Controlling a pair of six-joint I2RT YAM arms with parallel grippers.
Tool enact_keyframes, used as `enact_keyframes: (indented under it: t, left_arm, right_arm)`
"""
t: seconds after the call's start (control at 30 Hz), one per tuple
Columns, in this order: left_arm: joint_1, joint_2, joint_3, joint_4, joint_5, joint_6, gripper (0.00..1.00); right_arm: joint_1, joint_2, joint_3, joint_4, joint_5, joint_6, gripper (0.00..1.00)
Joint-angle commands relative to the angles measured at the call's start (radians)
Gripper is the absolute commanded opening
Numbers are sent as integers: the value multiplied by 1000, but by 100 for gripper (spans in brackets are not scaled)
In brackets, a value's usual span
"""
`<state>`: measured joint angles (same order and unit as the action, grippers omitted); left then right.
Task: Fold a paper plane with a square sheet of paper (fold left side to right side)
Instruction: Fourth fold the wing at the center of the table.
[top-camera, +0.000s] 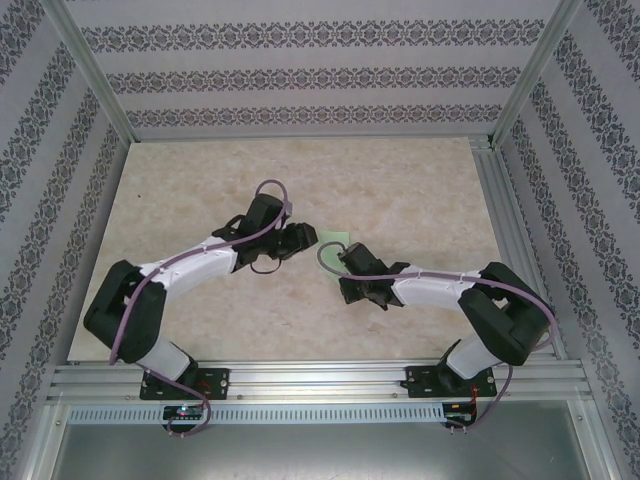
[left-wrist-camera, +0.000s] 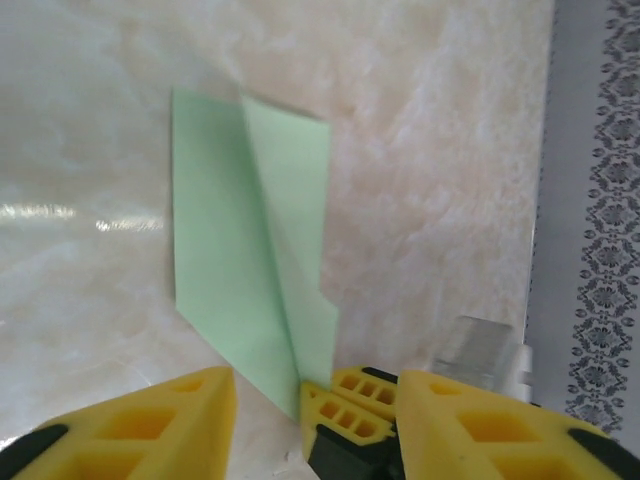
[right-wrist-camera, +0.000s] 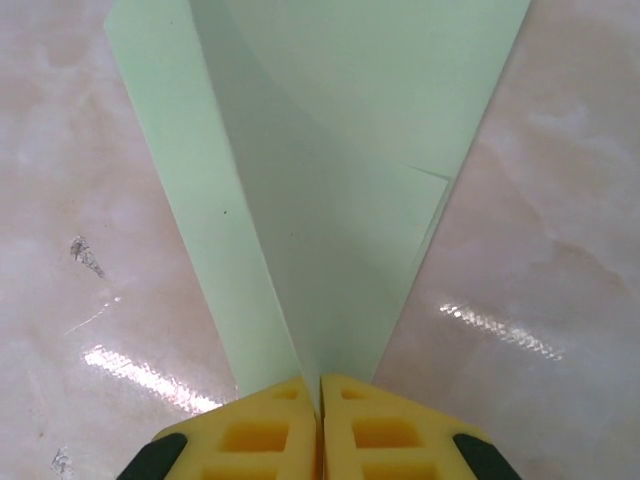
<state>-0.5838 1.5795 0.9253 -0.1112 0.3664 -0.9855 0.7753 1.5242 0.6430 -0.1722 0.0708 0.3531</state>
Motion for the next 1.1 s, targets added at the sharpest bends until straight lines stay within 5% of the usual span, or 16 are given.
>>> enact_keyframes:
  t: [0.0,0.33,1.07]
  left_arm:
    - [-13,77,-23,201,79,-90,41]
    - [-81,263,59,294,121,-152,35]
    - [-117,379,121,244,99,-170,32]
  right_arm:
    - [-23,-17,-36,40,-73,10,9]
    - [-89,-33,-77,100,-166,23,9]
    - [-197,30,-98,180,-347,26,11]
